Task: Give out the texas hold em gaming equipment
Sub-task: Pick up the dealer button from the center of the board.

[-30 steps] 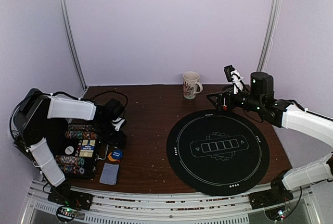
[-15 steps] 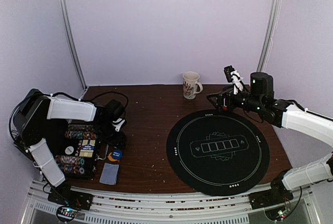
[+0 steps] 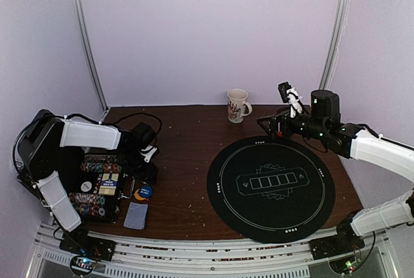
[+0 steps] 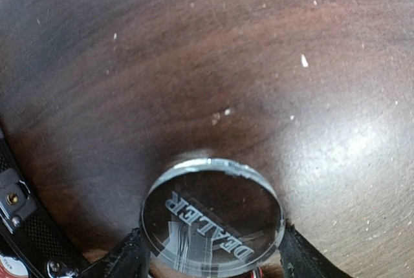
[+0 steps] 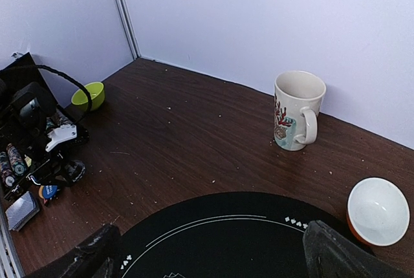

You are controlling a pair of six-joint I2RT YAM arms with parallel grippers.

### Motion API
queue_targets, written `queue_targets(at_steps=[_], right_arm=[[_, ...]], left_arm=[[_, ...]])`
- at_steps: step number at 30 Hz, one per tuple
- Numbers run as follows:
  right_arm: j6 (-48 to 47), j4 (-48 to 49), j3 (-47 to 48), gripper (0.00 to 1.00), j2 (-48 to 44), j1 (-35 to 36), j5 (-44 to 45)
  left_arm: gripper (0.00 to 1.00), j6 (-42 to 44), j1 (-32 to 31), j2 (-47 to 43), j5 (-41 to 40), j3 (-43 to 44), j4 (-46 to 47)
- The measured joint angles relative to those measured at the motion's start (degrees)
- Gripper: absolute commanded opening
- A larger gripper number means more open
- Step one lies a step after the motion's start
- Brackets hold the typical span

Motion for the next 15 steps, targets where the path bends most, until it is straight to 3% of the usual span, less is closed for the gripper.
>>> queue_targets(at_steps=[9, 15], right_arm=[[-0.02, -1.25, 0.00, 1.00, -0.02, 0.02, -0.02], [-0.09, -1.64, 0.00, 1.00, -0.57, 0.02, 0.00]], left_arm=[[0.69, 0.39, 0.28, 1.31, -0.46, 1.33, 1.86], [0.71, 0.20, 0.35, 1.33, -0.13, 1.36, 1.68]])
